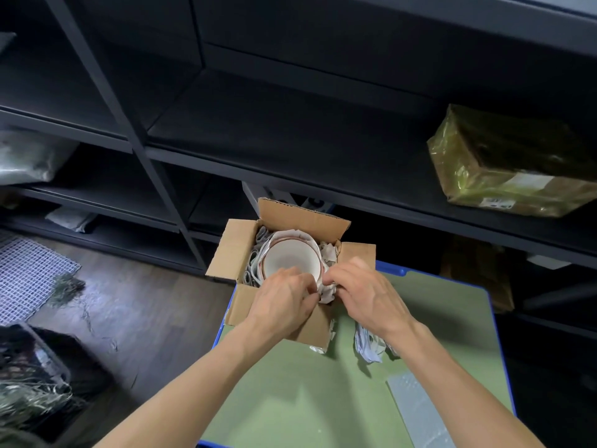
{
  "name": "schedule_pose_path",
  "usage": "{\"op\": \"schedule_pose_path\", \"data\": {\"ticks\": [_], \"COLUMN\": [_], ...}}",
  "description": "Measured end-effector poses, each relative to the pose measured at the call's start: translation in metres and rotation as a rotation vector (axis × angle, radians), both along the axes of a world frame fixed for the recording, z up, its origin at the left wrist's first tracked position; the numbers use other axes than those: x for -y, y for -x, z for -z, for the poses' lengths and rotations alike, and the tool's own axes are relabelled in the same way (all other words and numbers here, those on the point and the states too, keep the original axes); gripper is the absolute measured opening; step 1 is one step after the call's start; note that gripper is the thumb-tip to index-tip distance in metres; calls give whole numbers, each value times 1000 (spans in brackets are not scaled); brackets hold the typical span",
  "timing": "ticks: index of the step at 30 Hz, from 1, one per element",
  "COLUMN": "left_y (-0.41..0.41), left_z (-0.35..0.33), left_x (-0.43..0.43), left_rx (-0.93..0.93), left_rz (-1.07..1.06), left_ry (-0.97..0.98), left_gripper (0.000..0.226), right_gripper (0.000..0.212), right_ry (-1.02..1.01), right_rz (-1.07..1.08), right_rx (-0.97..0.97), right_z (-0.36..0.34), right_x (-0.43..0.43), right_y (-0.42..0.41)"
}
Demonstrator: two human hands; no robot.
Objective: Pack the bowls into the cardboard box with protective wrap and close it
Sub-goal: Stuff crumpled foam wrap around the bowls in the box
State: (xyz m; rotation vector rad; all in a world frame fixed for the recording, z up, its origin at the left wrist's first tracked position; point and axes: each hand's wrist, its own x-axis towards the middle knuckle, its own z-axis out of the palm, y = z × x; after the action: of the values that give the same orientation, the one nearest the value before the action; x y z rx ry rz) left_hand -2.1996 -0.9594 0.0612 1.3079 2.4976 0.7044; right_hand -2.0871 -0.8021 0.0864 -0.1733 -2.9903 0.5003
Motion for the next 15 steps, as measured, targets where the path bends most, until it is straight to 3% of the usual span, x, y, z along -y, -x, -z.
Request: {"op": "schedule_pose_path", "data": {"ticks": [6, 10, 15], "left_y": [7, 6, 6], "left_z": [-1, 5, 9], "left_x": [-10, -7, -2], "left_rx": [-51, -63, -13], "left_rz": [-16, -49, -65], "left_ry": [141, 93, 13], "left_gripper": [25, 24, 19], "right_gripper": [15, 3, 9], "right_ry": [1, 0, -57], "right_rz": [-28, -6, 55], "right_rx": [34, -18, -39], "right_z": [2, 4, 9], "right_x": [0, 5, 16], "right_y": [2, 0, 1]}}
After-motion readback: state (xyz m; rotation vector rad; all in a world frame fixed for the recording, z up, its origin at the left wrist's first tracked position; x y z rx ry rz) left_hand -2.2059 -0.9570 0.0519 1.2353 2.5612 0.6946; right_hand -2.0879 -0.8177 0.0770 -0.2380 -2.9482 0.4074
